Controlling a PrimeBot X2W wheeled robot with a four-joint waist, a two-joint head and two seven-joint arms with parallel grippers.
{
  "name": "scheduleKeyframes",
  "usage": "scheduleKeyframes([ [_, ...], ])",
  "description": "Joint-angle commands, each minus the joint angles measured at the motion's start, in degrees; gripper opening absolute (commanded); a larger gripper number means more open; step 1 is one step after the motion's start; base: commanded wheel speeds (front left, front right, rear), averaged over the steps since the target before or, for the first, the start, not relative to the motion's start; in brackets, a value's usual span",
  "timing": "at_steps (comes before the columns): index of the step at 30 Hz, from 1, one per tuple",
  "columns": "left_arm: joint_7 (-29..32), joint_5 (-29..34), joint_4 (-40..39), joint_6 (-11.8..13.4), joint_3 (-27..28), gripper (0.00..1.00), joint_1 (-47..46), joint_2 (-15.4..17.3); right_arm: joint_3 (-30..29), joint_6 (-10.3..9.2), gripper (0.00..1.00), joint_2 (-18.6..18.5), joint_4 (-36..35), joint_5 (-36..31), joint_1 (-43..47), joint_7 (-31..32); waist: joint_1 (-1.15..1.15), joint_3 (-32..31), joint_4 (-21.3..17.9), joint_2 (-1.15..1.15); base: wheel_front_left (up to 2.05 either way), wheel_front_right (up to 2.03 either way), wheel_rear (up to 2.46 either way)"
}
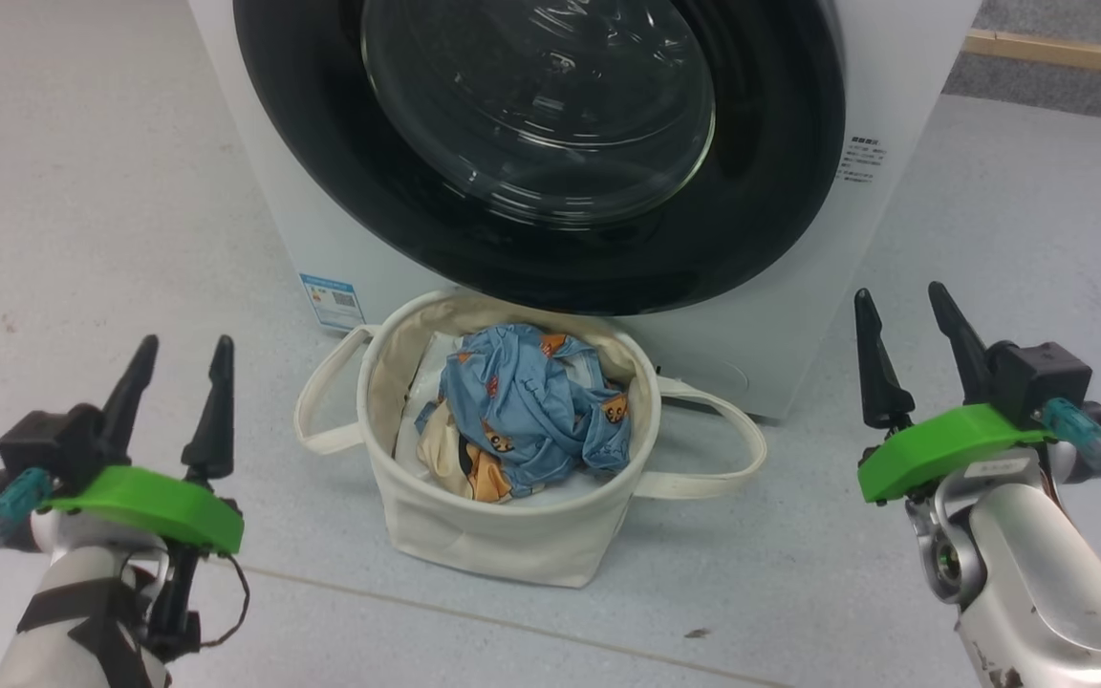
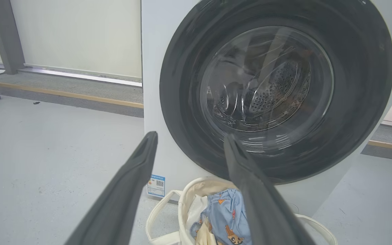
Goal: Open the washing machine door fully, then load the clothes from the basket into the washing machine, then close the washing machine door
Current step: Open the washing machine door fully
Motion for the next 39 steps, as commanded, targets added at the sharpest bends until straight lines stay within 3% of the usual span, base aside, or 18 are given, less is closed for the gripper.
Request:
scheduleKeyframes([
  [1, -0.68, 0.33, -2.88, 0.28, 2.73, 1.00, -1.31, 1.43, 0.50, 0.00, 1.00, 0.29, -1.36, 0.35, -0.18, -0.28, 0.00, 0.28, 0.08, -0.01, 0.00, 0.00, 0.00],
  [13, -0.68, 3.94, -6.06, 1.82, 4.83, 1.00, -0.78, 0.21, -3.70, 0.00, 1.00, 1.33, -0.65, -1.11, -2.02, -0.28, 0.00, 3.77, 0.70, -0.01, 0.00, 0.00, 0.00],
  [39, -0.68, 6.24, -10.48, -0.45, 10.71, 1.00, -3.40, -5.00, -13.46, 0.00, 1.00, 1.43, -1.80, 2.48, -9.89, -0.28, 0.00, 15.49, 3.27, -0.01, 0.00, 0.00, 0.00],
])
